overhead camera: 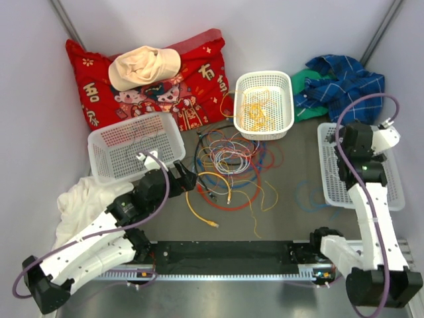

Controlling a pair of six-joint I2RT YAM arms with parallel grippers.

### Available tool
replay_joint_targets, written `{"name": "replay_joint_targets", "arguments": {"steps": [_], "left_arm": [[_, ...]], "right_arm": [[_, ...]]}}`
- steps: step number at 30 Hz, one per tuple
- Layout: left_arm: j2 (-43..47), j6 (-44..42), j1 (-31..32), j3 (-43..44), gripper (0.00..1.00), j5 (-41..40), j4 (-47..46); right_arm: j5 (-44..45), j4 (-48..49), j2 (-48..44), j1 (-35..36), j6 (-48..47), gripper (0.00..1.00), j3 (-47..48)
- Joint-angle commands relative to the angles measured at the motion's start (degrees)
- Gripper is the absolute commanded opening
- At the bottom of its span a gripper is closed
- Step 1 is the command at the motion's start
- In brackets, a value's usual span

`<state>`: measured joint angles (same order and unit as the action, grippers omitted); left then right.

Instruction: Untangle the cables

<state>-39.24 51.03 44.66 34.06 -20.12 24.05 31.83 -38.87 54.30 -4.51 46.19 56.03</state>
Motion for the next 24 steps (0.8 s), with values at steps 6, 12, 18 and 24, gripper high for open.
{"name": "replay_joint_targets", "arguments": {"steps": [6, 12, 18, 24], "left_arm": [[-4.7, -0.1, -0.1, 2.2, 0.99, 2.8, -3.4], [-5.8, 0.5, 0.0, 2.7, 0.99, 4.7, -2.9], [-2.8, 0.8, 0.0, 2.0, 0.99, 3.3, -0.2], [-0.2, 2.3, 0.0, 0.8, 0.99, 3.4, 2.2]], "right_arm": [[-22.6, 9.5, -5.9, 20.2, -12.3, 0.99, 0.4], [-21.9, 10.8, 0.9, 40.2, -18.5, 0.99, -3.2], [-27.6, 15.4, 10.7, 47.8, -19.4, 0.99, -7.7], [-30.4, 18.7, 19.4, 54.8, -20.0, 0.99, -8.0]]}}
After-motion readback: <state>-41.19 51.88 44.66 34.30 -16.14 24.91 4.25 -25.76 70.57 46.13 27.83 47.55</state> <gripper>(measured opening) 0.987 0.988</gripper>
